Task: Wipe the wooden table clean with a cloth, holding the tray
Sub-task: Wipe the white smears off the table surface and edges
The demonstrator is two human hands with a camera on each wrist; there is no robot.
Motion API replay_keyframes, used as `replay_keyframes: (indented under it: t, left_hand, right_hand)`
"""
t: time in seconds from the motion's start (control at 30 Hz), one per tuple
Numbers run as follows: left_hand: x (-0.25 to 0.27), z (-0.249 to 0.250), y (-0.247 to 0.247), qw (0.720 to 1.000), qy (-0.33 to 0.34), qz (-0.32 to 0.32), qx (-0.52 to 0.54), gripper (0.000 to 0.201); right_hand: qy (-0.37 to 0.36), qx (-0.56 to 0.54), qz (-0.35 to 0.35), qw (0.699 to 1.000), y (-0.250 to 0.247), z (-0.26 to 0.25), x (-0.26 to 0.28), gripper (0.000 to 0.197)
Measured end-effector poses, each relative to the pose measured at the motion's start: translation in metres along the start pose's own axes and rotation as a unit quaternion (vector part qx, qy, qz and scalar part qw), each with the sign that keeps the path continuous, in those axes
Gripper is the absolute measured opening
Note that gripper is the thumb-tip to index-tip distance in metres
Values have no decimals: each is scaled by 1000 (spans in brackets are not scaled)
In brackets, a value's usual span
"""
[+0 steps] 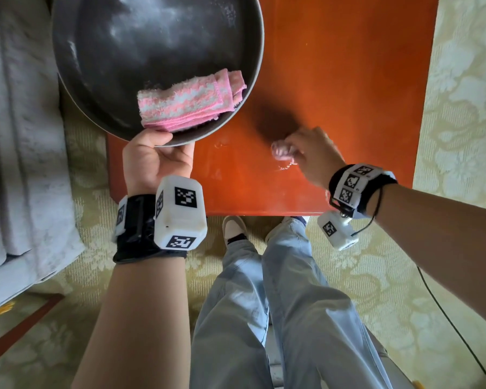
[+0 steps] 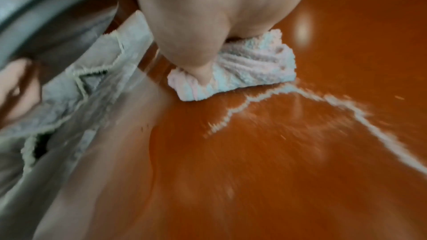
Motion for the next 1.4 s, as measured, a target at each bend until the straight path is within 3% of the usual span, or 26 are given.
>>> replay_keyframes:
  t: [0.07, 0.13, 0.3, 0.47, 0.6, 1.0, 1.3, 1.4]
  left_hand:
    - [0, 5, -1, 1000, 3, -3, 3, 41]
    - [-2, 12, -5, 1000, 7, -2, 8, 39]
    - [-6, 29, -16, 1000, 9, 4, 19, 42]
    - [-9, 39, -33, 999, 11, 21, 26, 36]
    - [-10, 42, -41, 999, 5, 21, 24, 34]
    - [0, 25, -31, 1000, -2, 12, 9, 33]
    - [15, -2, -23, 1000, -11, 6, 6, 32]
    - [19, -5, -25, 1000, -10, 13, 7, 30]
  right_hand:
    - [12, -35, 99, 994, -31, -2, -15, 30]
    - [45, -12, 142, 989, -52, -5, -35, 35]
    - [155, 33, 159, 974, -70, -7, -81, 36]
    - [183, -10, 113, 976, -41, -9, -98, 46]
    - [155, -8, 103, 982, -24, -18, -95, 54]
    - [-41, 58, 41, 997, 9, -40, -48, 36]
    - [-84, 60, -46, 994, 24, -29, -15, 38]
    - [-91, -2, -3, 996, 1, -30, -25, 44]
Point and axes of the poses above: each hand's wrist, its own x-axis away from the middle knuckle, its own y-axis out of the palm, z = x × y, the point moved 9 cm from there along -x, towards the middle knuckle, and after that the axes turned 1 degree about -y, right-handed, at the moved point
